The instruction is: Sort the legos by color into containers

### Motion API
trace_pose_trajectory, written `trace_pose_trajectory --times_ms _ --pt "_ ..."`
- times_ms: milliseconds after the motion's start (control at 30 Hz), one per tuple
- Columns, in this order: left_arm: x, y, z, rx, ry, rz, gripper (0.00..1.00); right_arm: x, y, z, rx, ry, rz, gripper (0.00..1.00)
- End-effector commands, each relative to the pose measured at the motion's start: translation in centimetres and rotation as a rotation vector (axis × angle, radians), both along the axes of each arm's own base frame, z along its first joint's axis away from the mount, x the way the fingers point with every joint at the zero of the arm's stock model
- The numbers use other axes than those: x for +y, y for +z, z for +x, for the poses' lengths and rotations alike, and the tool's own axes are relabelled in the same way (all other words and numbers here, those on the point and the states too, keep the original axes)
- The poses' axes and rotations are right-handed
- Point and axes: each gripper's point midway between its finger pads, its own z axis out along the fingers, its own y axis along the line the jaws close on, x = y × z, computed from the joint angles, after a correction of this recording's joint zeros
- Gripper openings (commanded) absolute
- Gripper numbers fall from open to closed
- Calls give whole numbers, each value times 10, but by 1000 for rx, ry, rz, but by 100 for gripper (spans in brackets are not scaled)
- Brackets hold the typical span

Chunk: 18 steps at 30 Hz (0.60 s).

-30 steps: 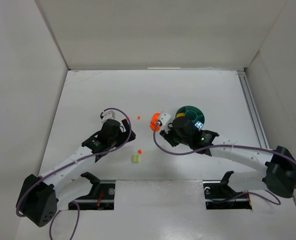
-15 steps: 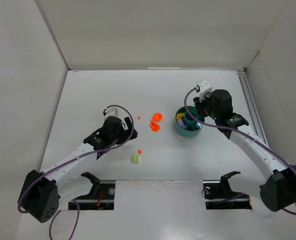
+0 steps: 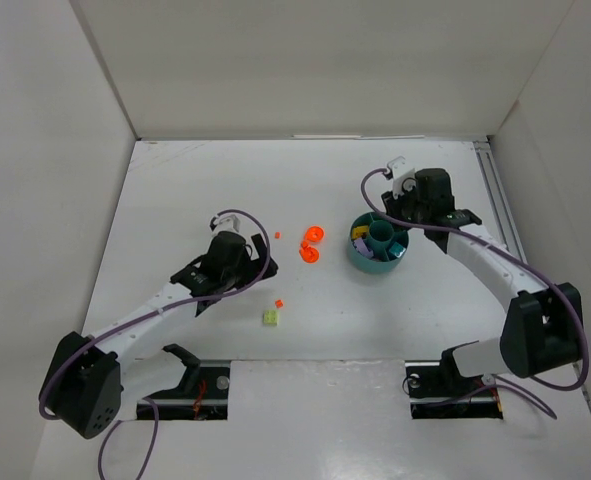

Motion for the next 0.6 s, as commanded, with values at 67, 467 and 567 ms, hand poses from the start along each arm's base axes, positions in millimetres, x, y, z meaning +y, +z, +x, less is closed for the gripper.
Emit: trace_pose_trajectory --times_ms 67,467,567 --pt "-9 9 5 -33 -19 -25 100 8 18 7 -32 30 46 33" --pt "-10 4 -2 -22 -35 -25 100 4 5 -6 36 20 58 42" --pt "-12 3 -5 -19 -40 -31 100 4 8 -9 29 15 68 47"
